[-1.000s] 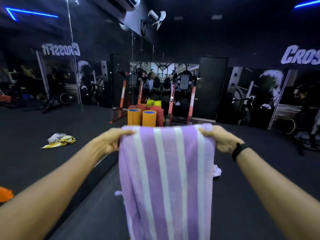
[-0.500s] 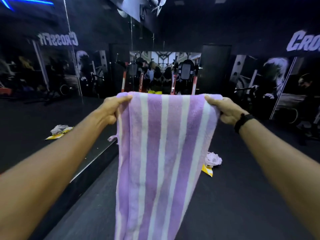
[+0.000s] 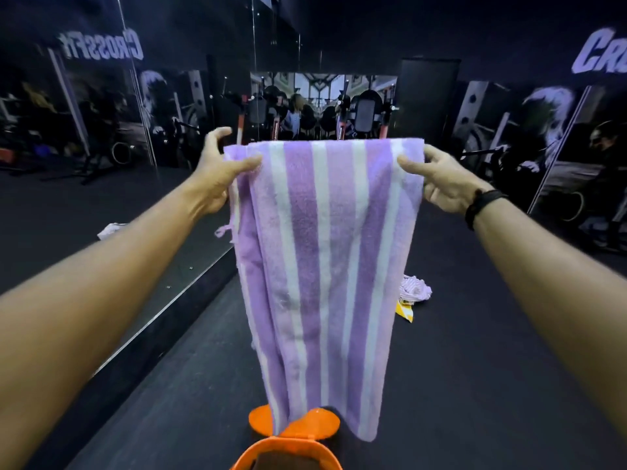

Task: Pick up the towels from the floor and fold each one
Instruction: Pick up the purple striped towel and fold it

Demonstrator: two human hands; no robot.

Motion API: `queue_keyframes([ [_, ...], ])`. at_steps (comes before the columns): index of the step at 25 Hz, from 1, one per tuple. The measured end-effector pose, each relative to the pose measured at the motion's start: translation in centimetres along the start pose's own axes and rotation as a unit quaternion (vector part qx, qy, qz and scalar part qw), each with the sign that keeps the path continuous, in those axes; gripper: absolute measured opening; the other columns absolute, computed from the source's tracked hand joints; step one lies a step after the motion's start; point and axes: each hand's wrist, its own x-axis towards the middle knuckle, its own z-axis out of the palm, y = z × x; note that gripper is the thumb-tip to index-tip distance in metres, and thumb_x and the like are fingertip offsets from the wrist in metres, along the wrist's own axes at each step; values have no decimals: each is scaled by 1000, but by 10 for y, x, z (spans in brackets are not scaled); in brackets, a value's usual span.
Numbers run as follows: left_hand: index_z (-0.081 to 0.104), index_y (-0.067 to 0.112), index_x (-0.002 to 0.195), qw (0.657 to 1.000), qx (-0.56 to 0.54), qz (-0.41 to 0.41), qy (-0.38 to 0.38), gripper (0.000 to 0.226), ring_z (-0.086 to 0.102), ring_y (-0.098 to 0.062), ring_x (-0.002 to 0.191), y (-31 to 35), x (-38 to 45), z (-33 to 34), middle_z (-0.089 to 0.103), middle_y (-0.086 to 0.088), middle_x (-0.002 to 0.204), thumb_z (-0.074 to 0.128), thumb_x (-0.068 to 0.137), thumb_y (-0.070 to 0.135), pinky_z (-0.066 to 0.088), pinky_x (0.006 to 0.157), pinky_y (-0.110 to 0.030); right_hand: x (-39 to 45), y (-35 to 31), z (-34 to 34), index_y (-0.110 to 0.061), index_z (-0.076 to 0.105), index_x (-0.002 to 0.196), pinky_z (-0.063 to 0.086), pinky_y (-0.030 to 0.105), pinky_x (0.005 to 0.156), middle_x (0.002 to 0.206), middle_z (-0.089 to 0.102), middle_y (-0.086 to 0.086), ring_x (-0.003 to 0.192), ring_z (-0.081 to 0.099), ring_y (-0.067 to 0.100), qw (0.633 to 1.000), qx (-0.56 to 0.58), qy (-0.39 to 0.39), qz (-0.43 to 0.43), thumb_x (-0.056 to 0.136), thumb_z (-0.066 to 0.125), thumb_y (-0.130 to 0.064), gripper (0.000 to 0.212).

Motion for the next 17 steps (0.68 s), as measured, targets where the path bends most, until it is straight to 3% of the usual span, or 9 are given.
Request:
queue_keyframes([
  [1, 42, 20, 130, 999, 30, 7, -32, 68, 57, -11, 87, -2, -2, 0, 51, -4, 115, 76, 75, -1, 53, 61, -17, 1, 2, -1, -18, 62, 104, 58, 25, 60, 82, 72, -8, 72, 69, 6, 999, -39, -24, 7, 74, 76, -6, 35],
  [3, 44, 15, 133, 998, 47, 8, -31, 67, 55, -13, 87, -7, -3, 0, 51, -6, 113, 73, 76, -4, 53, 63, -18, 4, 8, -3, -16, 64, 100, 57, 24, 57, 75, 72, -8, 67, 68, 5, 998, -70, 8, 0, 85, 66, 1, 23],
  [7, 47, 16, 134, 998, 10, -26, -55, 63, 54, -9, 73, -12, -10, 1, 50, -10, 109, 71, 79, -4, 53, 58, -17, 6, 13, -1, -9, 63, 97, 55, 21, 59, 69, 73, -6, 64, 68, 6, 996, 48, 76, 5, 87, 63, -2, 13],
  [9, 47, 19, 130, 996, -51, -19, -64, 62, 59, -13, 75, -9, -10, -1, 51, -14, 113, 69, 79, -7, 56, 63, -22, 2, 14, -1, -11, 61, 107, 56, 22, 64, 86, 74, -2, 73, 69, 9, 996, 77, 42, -6, 80, 68, -3, 29],
  [11, 48, 19, 130, 998, 2, -1, -70, 65, 59, -15, 83, -9, -11, -4, 50, -13, 116, 72, 76, -8, 58, 70, -26, 0, 17, 0, -11, 51, 129, 56, 22, 67, 110, 66, 8, 84, 67, 13, 998, 50, 31, -5, 78, 67, 8, 56],
  [12, 49, 16, 130, 998, 32, 13, -56, 64, 57, -16, 83, -12, -11, -7, 49, -13, 115, 73, 75, -7, 58, 72, -26, 0, 20, -1, -10, 44, 136, 55, 20, 65, 116, 60, 12, 85, 64, 13, 997, 33, 64, -4, 80, 65, 13, 64],
  [14, 48, 16, 132, 998, 25, -2, -54, 66, 59, -15, 78, -14, -12, -9, 52, -15, 110, 73, 75, -6, 59, 71, -28, 1, 21, -2, -8, 41, 138, 53, 17, 60, 115, 57, 14, 82, 61, 12, 987, 40, 154, -7, 81, 64, 13, 65],
  [17, 49, 22, 130, 988, 66, -10, -137, 75, 64, -4, 75, -13, -21, -7, 60, -4, 99, 76, 68, -12, 56, 65, -19, 0, 25, -4, 0, 49, 130, 51, 16, 55, 95, 61, 9, 75, 62, 12, 980, 68, 185, -6, 81, 65, 11, 53],
])
